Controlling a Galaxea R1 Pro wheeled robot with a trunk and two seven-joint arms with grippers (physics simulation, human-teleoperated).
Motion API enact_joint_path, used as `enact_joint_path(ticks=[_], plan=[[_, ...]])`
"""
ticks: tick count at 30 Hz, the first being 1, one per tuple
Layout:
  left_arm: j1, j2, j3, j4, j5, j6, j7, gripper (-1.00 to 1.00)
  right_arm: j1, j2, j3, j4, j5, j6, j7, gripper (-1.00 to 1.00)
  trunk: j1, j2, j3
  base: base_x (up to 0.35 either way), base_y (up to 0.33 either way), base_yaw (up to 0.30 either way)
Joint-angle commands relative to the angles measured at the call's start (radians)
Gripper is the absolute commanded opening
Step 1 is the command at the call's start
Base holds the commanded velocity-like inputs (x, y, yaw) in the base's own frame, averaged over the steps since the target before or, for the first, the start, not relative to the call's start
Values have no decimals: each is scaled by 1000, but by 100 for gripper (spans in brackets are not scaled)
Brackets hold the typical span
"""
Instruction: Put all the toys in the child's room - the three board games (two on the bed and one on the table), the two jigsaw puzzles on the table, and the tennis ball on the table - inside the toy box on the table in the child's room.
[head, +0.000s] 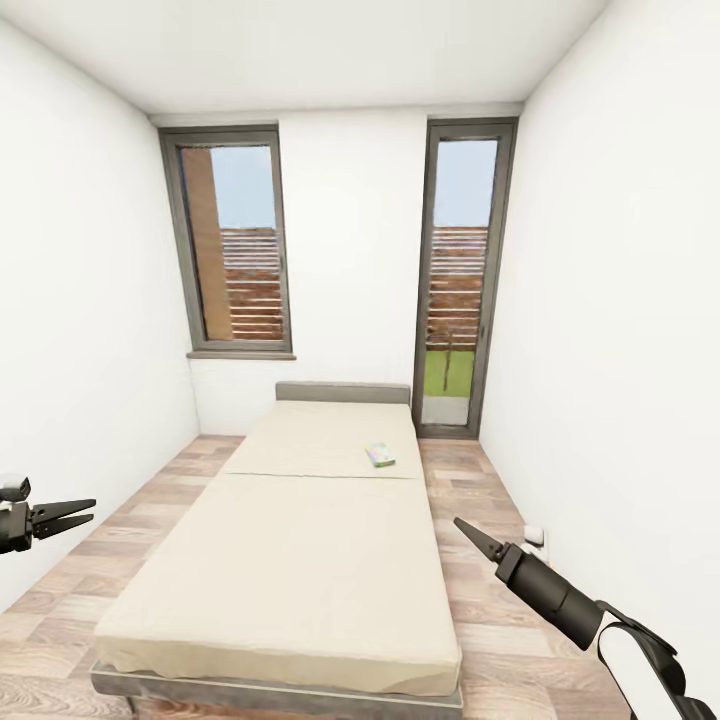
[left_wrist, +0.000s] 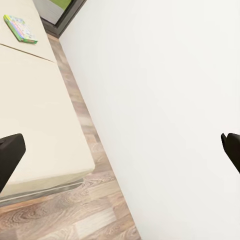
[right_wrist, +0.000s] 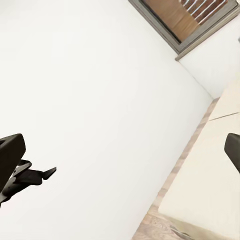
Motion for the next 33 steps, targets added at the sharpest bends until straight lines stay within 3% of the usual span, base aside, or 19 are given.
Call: enact_joint_path(ticks=[1, 8, 24, 33], plan=[[0, 0, 0, 0, -1, 11, -4, 100, 0, 0, -1, 0, -7, 8, 0, 100, 0, -1, -1, 0, -12, -1], [0, 0, -1, 0, -1, 11, -4, 100, 0, 0, -2, 0, -7, 8, 0, 100, 0, -1, -6, 0, -112, 47], [0, -1, 0, 0, -1, 11, -4, 100, -1, 0, -3, 1, -7, 9, 0, 100, 0, -1, -28, 0, -258, 139], [0, -1, 0, 0, -1, 11, -4, 100, 0, 0, -3, 1, -8, 9, 0, 100, 0, -1, -36, 0, -89, 98]])
